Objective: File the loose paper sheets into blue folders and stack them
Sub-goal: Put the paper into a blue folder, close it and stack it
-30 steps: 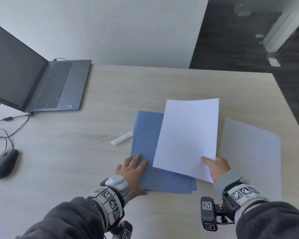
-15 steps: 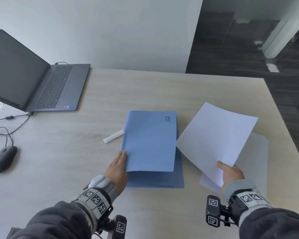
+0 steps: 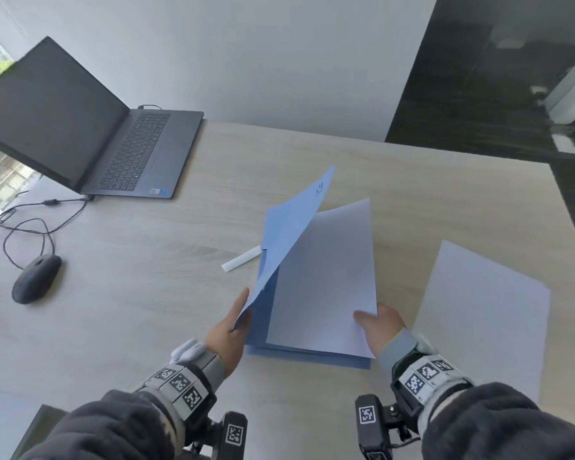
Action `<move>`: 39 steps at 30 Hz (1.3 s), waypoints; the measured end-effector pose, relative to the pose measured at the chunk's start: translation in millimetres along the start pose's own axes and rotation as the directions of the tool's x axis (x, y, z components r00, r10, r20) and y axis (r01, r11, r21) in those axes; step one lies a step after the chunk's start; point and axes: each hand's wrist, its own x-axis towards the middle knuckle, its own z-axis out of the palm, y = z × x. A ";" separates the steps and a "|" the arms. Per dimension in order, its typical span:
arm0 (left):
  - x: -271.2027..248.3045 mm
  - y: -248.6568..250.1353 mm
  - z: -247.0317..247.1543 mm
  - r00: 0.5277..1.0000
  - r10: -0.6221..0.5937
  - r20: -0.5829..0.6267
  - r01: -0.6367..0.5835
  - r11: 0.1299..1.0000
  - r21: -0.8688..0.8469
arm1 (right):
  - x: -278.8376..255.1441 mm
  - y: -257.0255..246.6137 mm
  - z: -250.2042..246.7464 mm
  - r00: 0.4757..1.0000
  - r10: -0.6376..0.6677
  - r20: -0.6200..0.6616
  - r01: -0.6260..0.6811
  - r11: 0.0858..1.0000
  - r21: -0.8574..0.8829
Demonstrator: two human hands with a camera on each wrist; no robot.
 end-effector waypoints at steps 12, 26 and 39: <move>2.1 -2.7 -8.8 0.998 0.062 0.000 -0.062 0.998 -0.020 | -0.7 -19.6 35.7 1.000 -0.021 0.017 0.022 0.998 -0.053; 2.5 -2.5 -7.0 0.974 0.203 0.098 -0.216 0.965 0.149 | 9.1 -20.9 20.6 0.980 -0.035 0.198 0.081 0.971 -0.226; 11.7 -4.4 4.8 0.969 0.178 0.173 -0.234 0.887 0.398 | -0.5 -12.7 -9.6 0.987 0.145 0.069 -0.131 0.975 -0.180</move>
